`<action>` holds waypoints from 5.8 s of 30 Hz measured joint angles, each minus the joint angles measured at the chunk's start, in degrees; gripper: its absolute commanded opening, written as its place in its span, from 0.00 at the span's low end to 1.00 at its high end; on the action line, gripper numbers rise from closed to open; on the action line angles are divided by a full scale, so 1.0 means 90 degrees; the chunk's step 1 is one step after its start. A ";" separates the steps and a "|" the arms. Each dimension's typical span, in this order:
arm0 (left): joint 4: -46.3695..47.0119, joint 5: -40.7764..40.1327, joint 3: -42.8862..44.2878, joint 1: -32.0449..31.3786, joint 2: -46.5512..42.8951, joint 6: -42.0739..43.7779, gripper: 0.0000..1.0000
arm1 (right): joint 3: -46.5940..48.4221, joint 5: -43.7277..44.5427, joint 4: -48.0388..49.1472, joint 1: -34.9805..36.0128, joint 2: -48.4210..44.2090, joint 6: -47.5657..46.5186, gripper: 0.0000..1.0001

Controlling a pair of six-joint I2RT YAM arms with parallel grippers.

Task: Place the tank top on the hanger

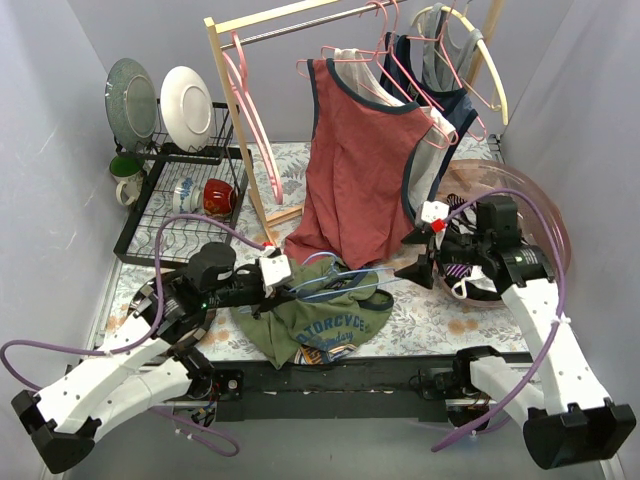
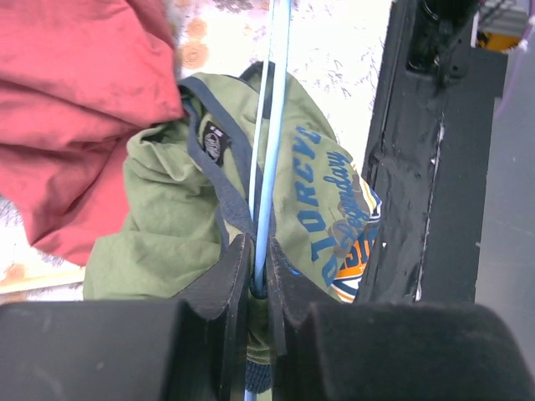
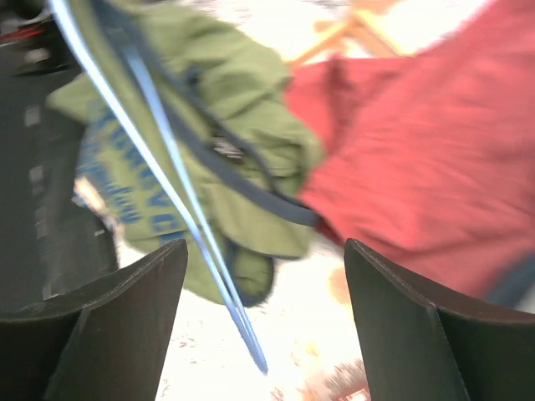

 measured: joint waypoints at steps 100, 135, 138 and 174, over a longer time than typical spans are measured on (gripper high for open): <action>0.0221 -0.0219 0.0194 0.0002 0.0350 -0.3194 0.00 | -0.0855 0.3560 0.1234 0.0695 0.0085 -0.3881 0.01; 0.0682 0.1508 0.0840 0.0007 0.1202 -0.3099 0.00 | 0.1717 0.0418 -0.0546 0.0923 0.0537 -0.4131 0.35; 0.0940 0.1647 0.0843 0.0007 0.1190 -0.3162 0.00 | 0.1693 0.0274 -0.0634 0.0923 0.0340 -0.3859 0.62; 0.1282 0.1671 0.0857 0.0007 -0.0284 -0.3558 0.00 | 0.1644 0.0109 -0.3441 -0.0044 -0.0284 -0.3024 0.34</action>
